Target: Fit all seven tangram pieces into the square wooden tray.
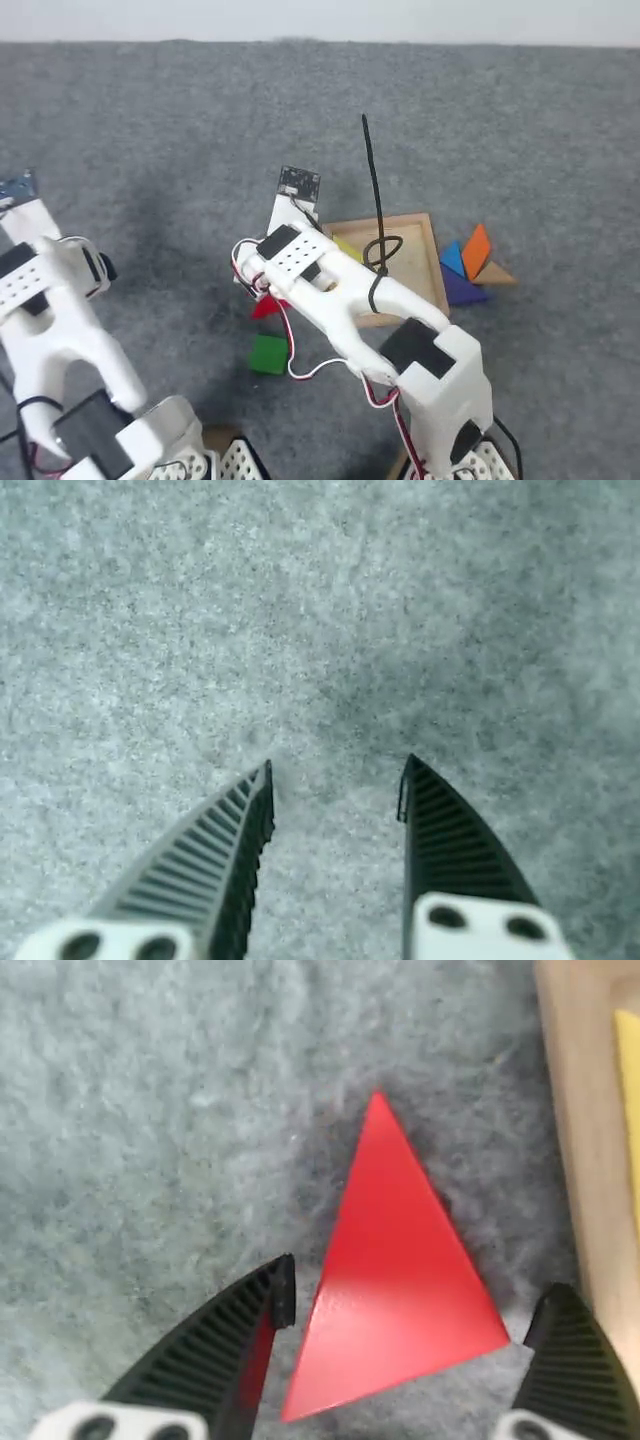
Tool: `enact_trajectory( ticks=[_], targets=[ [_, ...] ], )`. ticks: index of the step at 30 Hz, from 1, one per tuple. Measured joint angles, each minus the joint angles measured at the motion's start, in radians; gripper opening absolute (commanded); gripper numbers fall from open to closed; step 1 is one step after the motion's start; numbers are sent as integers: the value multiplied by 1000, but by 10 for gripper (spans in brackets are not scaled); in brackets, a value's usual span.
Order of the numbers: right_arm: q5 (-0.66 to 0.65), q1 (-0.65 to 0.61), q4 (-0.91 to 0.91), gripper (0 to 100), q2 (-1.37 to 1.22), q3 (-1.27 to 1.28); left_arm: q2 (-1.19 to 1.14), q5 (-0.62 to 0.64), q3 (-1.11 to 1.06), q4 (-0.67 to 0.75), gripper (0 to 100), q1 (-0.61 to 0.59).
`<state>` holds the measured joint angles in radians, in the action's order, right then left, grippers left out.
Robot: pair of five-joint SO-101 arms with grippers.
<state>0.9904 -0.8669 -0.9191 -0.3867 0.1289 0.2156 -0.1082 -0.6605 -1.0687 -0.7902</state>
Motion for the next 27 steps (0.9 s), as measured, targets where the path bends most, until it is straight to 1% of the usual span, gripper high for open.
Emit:
enact_trajectory(
  ticks=[3, 5, 8, 14, 16, 19, 22, 27],
  targets=[
    [-3, 0, 0, 251, 0, 0, 0, 0, 0, 0, 195, 0],
    [-31, 5, -2, 217, 0, 0, 0, 0, 0, 0, 195, 0],
    [-66, 8, -2, 213, 2, 0, 0, 0, 0, 0, 195, 0],
    [-77, 18, -11, 214, 2, 2, 0, 0, 0, 0, 195, 0],
    [-78, 18, -11, 230, 2, 2, 0, 0, 0, 0, 195, 0],
    [-101, 21, -38, 298, 2, -6, 0, 0, 0, 0, 195, 0],
    [-92, 18, -97, 353, 0, -41, 0, 0, 0, 0, 195, 0],
    [63, 9, -173, 380, 0, -74, 0, 0, 0, 0, 195, 0]
  ],
)
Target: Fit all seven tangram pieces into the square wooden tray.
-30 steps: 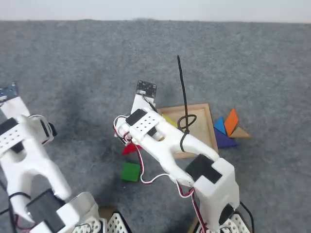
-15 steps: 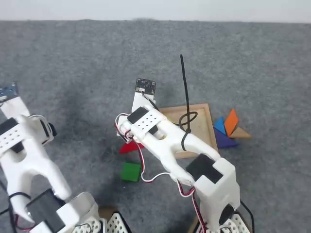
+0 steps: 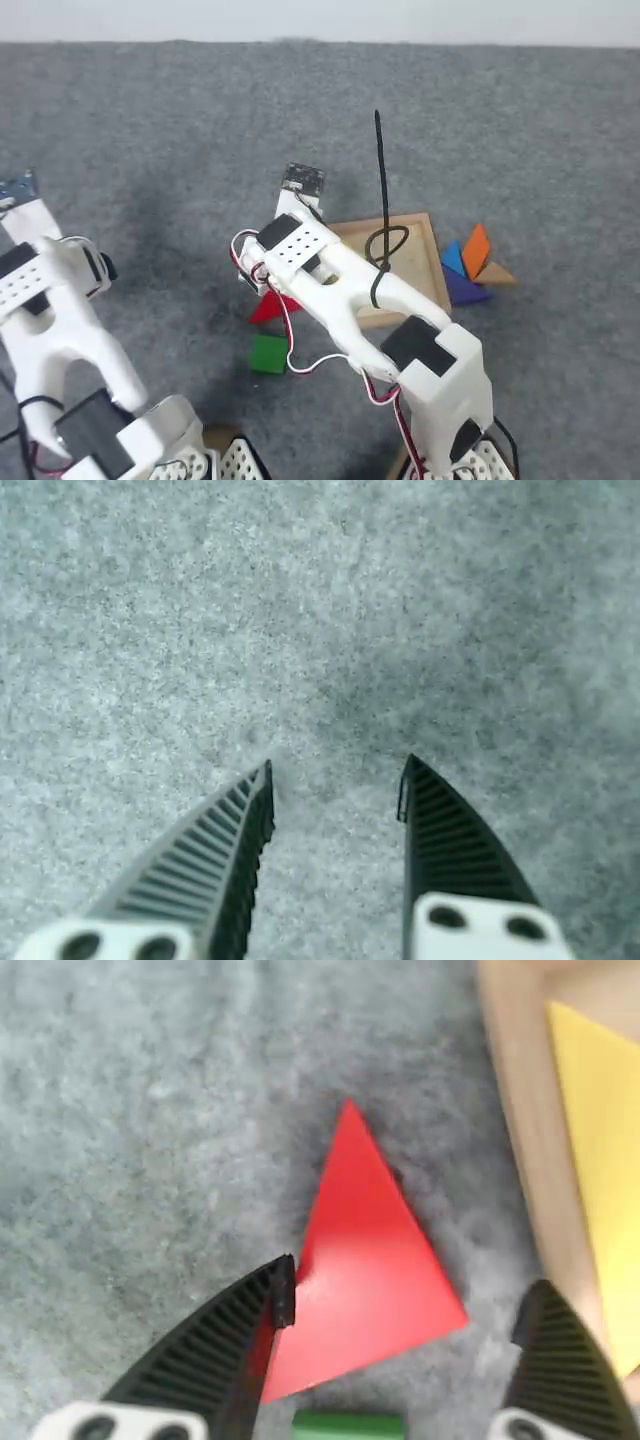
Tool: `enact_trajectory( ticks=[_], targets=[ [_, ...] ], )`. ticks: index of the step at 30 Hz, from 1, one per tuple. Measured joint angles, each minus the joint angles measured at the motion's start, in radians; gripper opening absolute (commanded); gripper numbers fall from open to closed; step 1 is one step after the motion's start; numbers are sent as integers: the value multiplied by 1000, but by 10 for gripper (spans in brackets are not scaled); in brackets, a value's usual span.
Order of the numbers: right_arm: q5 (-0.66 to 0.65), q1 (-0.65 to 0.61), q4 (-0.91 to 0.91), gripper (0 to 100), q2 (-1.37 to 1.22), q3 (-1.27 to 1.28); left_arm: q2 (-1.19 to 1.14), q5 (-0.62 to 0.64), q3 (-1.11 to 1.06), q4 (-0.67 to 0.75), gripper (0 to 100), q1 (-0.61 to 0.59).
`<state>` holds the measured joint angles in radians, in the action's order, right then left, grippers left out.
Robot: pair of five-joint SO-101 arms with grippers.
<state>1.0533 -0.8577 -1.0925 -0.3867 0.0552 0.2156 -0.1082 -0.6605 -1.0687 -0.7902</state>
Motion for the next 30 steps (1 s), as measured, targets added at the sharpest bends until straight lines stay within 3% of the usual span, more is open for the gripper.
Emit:
enact_trajectory(
  ticks=[12, 19, 30],
  targets=[
    [43, -35, -6, 374, -34, -2, 0, 0, 0, 0, 195, 0],
    [44, -14, -25, 283, -114, -64, 0, 0, 0, 0, 195, 0],
    [-46, -12, -38, 274, -123, -77, 0, 0, 0, 0, 195, 0]
  ],
)
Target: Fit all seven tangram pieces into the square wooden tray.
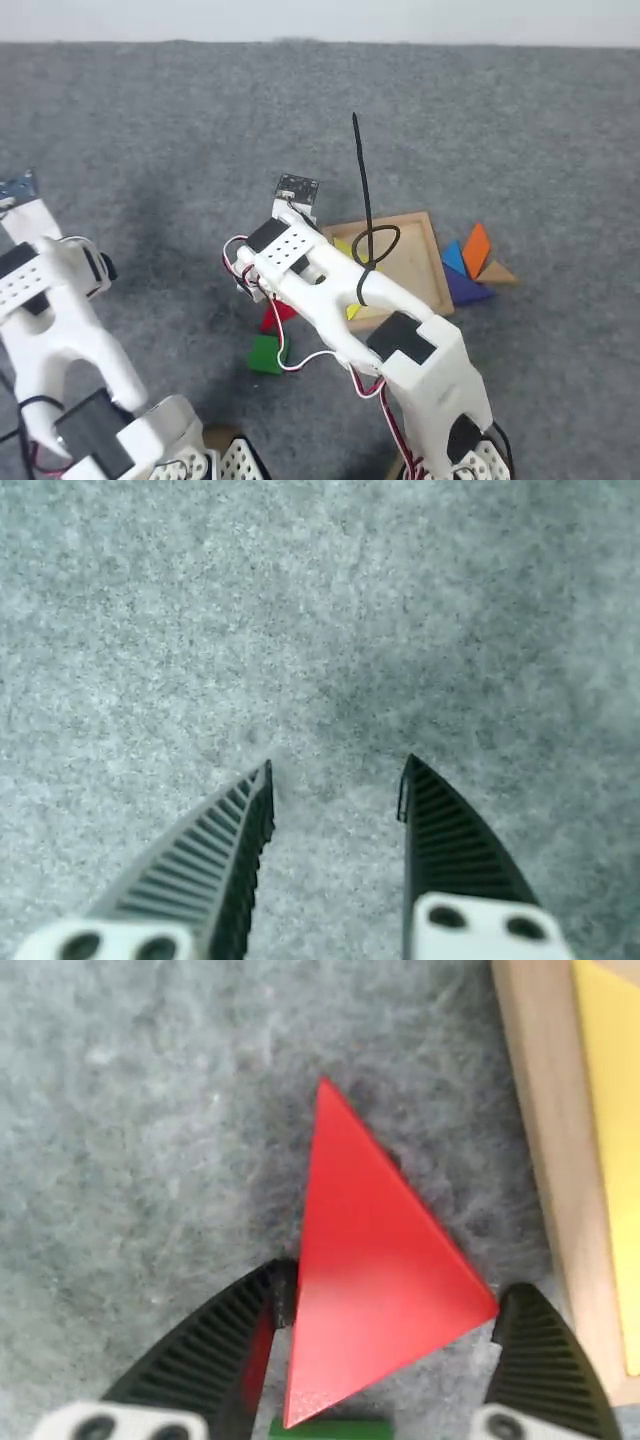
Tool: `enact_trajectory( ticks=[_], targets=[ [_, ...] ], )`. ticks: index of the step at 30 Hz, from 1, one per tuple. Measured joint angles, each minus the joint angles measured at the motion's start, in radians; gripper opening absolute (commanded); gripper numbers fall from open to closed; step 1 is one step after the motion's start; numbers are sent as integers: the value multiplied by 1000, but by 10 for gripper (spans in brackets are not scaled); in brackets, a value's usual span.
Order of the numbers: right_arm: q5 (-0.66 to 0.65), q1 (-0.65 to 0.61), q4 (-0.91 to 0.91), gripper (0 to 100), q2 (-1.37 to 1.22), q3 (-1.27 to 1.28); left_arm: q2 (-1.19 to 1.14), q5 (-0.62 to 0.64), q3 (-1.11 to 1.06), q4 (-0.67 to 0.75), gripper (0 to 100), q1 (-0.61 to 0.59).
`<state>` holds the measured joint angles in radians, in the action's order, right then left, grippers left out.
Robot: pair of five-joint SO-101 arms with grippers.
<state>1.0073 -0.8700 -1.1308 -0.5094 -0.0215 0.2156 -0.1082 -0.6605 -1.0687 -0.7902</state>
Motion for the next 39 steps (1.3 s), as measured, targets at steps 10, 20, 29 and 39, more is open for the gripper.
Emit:
enact_trajectory(
  ticks=[10, 20, 29, 39],
  targets=[
    [-81, 0, -15, 273, 0, 0, 0, 0, 0, 0, 195, 0],
    [-374, 0, -49, 274, -6, -17, 0, 0, 0, 0, 195, 0],
    [-612, 23, -43, 274, -6, -14, 0, 0, 0, 0, 195, 0],
    [-744, 32, -84, 275, -3, -12, 0, 0, 0, 0, 195, 0]
  ],
)
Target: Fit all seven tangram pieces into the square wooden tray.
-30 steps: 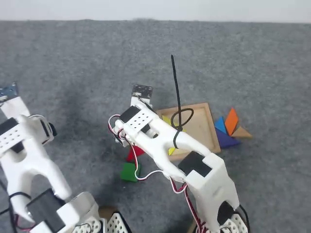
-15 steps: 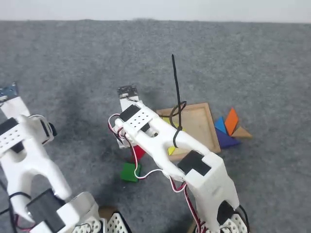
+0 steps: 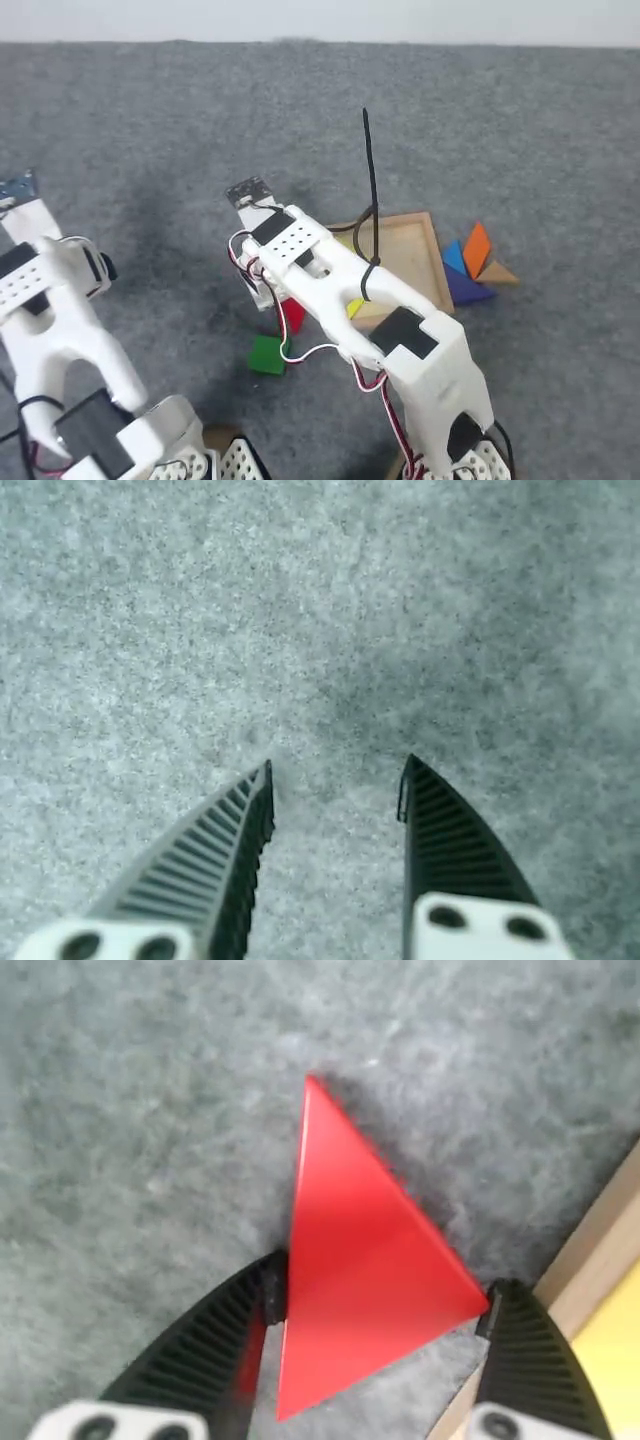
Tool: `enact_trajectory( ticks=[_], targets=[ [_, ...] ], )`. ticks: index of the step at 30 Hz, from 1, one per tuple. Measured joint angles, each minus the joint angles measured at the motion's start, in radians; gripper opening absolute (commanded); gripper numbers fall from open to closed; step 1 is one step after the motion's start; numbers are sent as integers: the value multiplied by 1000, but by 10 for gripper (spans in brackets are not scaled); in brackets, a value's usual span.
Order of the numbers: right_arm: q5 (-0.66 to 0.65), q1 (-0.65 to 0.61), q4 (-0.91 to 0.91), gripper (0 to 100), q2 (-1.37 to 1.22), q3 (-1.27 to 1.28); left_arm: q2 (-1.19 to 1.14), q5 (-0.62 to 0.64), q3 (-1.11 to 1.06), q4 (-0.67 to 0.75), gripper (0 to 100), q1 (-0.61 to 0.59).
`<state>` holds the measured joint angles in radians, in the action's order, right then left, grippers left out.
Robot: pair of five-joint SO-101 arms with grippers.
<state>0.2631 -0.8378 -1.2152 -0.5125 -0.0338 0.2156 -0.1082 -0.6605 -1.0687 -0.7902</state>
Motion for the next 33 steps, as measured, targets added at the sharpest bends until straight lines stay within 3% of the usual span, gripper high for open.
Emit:
enact_trajectory(
  ticks=[13, 19, 25, 29, 33],
  targets=[
    [-117, 55, -81, 275, 166, 25, 0, 0, 0, 0, 195, 0],
    [-229, 84, -167, 275, 315, 25, 0, 0, 0, 0, 195, 0],
    [-451, 330, -281, 275, 439, 25, 0, 0, 0, 0, 196, 0],
    [-663, 542, -282, 277, 489, 89, 0, 0, -5, 0, 196, 18],
    [-786, 649, -184, 277, 535, 247, 0, 0, -5, 0, 196, 40]
  ],
)
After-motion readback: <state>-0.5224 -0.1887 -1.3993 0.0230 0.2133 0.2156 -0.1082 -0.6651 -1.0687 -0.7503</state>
